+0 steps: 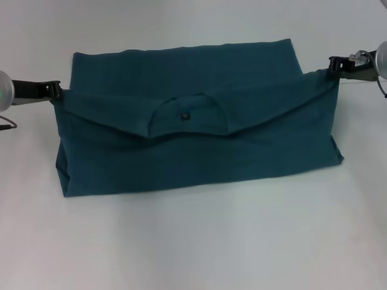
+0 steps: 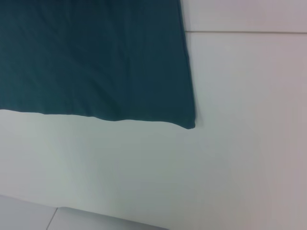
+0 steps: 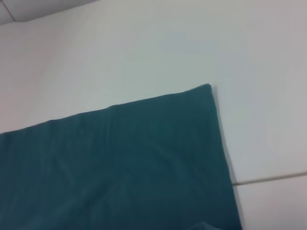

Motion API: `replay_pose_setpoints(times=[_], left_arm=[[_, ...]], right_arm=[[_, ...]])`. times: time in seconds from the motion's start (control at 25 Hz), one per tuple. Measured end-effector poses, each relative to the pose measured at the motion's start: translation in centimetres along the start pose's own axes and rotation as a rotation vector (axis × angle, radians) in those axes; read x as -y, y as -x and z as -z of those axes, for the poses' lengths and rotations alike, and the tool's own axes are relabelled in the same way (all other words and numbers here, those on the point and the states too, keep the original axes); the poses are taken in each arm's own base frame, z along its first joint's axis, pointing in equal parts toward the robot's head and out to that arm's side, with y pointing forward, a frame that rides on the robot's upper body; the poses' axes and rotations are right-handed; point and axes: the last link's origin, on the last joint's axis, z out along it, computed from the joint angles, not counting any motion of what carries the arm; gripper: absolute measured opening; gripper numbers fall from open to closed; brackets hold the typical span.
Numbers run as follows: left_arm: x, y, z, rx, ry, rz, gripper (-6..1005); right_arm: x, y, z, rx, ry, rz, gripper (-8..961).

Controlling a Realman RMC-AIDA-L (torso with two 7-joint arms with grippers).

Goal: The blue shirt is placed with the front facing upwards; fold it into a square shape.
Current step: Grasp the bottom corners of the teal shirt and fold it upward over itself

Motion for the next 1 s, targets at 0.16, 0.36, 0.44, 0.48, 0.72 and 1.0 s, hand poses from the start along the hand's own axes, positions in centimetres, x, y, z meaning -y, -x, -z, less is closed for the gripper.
replay_pose_setpoints(times=[0.16,0.36,0.44,0.48,0.72,1.0], left_arm=[[0.0,0.4,-0.2,-0.007,-0.006,-0.002,29],[-0.3,0.8,-0.5,-0.012,-0.007,-0.036,56],[-0.4,0.9,-0.6,-0.014,-0.007,-0.053,66],[-0.5,0.9,-0.6,-0.014,-0.006,-0.053,72],[0.2,0.6,-0.3,-0.014,-0.013,0.009,103],[1.3,0.1,1.1,-0.015,-0.008,0.1,318]], right_arm=[[-0.4,-0.3,-0.3,-0.008,0.002,0.016,148],[-0.6,-0.5,-0.4,-0.019,0.001,0.032,153],[-0.5,-0.5,-0.3,-0.023,0.0,0.031,155],[-0.4,-0.5,-0.3,-0.023,-0.001,0.03,156],[0.4,-0.2,0.0,-0.016,-0.014,0.023,162],[1.2,0.2,0.5,-0.027,-0.018,0.019,308]])
